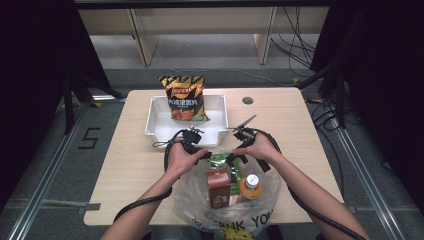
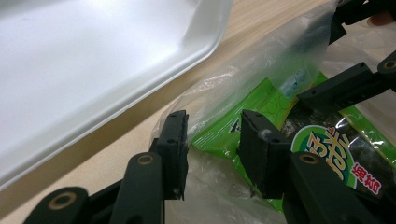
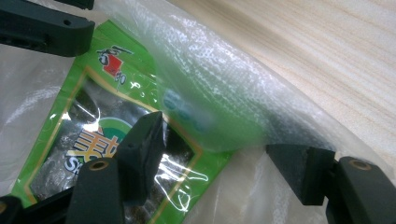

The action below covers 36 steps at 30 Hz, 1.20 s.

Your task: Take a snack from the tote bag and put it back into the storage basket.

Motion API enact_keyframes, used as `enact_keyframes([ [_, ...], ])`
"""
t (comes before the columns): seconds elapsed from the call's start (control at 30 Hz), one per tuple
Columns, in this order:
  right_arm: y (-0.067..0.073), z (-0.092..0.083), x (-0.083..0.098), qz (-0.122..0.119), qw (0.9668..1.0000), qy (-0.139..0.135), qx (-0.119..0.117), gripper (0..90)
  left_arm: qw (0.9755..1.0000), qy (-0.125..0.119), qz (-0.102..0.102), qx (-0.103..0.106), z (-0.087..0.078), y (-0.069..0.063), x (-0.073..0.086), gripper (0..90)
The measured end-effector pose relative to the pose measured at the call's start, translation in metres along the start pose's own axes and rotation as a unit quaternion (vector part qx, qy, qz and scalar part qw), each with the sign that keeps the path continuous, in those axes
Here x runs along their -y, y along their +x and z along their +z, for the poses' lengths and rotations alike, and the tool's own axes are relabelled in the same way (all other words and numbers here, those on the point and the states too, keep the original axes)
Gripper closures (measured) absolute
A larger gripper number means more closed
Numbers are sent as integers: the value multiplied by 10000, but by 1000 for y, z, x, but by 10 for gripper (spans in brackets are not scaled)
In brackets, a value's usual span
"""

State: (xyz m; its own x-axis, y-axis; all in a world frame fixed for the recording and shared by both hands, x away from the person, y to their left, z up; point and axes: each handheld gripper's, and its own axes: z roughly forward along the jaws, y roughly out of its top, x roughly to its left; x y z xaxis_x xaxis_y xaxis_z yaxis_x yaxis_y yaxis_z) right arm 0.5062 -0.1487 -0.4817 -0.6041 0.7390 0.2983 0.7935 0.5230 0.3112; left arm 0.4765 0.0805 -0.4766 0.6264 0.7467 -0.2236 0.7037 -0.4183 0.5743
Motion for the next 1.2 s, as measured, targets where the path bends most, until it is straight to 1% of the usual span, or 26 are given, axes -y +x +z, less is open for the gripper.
enact_keyframes([
  [0.03, 0, 0, 0, -21, 10000, 9, 18, 380, 10000, 3, 4, 2, 0, 0, 0, 614],
  [0.07, 0, 1, 0, -66, 9999, -57, 110, 380, 10000, 1, 17, 10, 0, 0, 0, 614],
  [0.13, 0, 1, 0, -70, 9999, -72, 117, 382, 10000, -7, 10, 8, 0, 0, 0, 614],
  [0.2, -1, 0, 0, -84, 10000, -30, 20, 383, 10000, 1, 18, 3, 0, 0, -1, 614],
  [0.4, 0, 0, 0, -104, 9999, -28, 43, 391, 10000, 25, 7, -27, 0, 0, 0, 614],
  [0.43, 1, 1, 0, -38, 10000, -53, 49, 391, 10000, 45, -2, -36, 1, 0, 1, 614],
  [0.47, 1, 1, 0, -89, 9998, -121, 127, 390, 10000, 81, 22, -27, 1, 1, 1, 614],
  [0.5, 1, 0, -1, -40, 10000, -29, 77, 388, 10000, 62, -41, -35, 2, 0, 1, 614],
  [0.53, 0, 1, -2, -32, 10000, -52, 55, 386, 9998, -40, -174, -30, 4, -1, 2, 614],
  [0.57, 1, 1, -2, 31, 9999, -71, 88, 381, 9999, 108, -29, -32, 3, 2, 2, 613],
  [0.6, -2, 3, -3, -86, 9999, -135, 57, 374, 9999, 120, -37, -28, 3, 2, 2, 612],
  [0.7, 0, 3, -6, 82, 9999, -93, -43, 370, 9999, 138, -77, 2, 4, 2, 2, 611],
  [0.73, 0, 4, -7, 28, 9999, -125, 12, 372, 9999, 135, -78, 0, 4, 3, 2, 611],
  [0.77, 1, 5, -7, 8, 9999, -142, 26, 384, 9999, 129, -79, -1, 4, 3, 2, 612],
  [0.8, 3, 4, -8, 40, 10000, -55, 43, 392, 9999, 126, -82, -2, 4, 3, 2, 612],
  [0.83, 3, 5, -8, -7, 9998, -120, 141, 398, 9999, 135, -89, -12, 4, 3, 3, 613],
  [0.87, 6, 6, -8, 39, 9997, -142, 173, 406, 9999, 131, -96, -11, 4, 3, 3, 613],
  [0.9, 4, 6, -8, -69, 9998, -106, 184, 417, 9999, 125, -106, -5, 4, 4, 3, 613],
  [0.93, 4, 7, -8, -133, 9996, -165, 188, 436, 9999, 125, -109, 4, 4, 4, 3, 613],
  [0.97, 7, 6, -9, 37, 9997, -143, 197, 461, 9999, 112, -110, 4, 4, 4, 4, 613],
  [1.0, 4, 6, -10, -234, 9995, -129, 156, 490, 9999, 108, -110, 6, 4, 4, 4, 613],
  [1.03, 6, 6, -10, 2, 9999, -39, 105, 513, 9999, 108, -106, 6, 4, 4, 4, 613],
  [1.07, 6, 6, -10, 0, 10000, -47, 79, 529, 9999, 106, -112, 12, 4, 4, 4, 613],
  [1.1, 7, 6, -11, 100, 9999, 19, 85, 545, 9999, 104, -126, 20, 5, 4, 4, 613],
  [1.13, 6, 6, -11, 52, 10000, 4, 24, 559, 9999, 114, -112, 36, 5, 5, 5, 612],
  [1.2, 4, 6, -11, 75, 9999, 7, -78, 607, 9998, 111, -133, 30, 5, 5, 5, 611],
])
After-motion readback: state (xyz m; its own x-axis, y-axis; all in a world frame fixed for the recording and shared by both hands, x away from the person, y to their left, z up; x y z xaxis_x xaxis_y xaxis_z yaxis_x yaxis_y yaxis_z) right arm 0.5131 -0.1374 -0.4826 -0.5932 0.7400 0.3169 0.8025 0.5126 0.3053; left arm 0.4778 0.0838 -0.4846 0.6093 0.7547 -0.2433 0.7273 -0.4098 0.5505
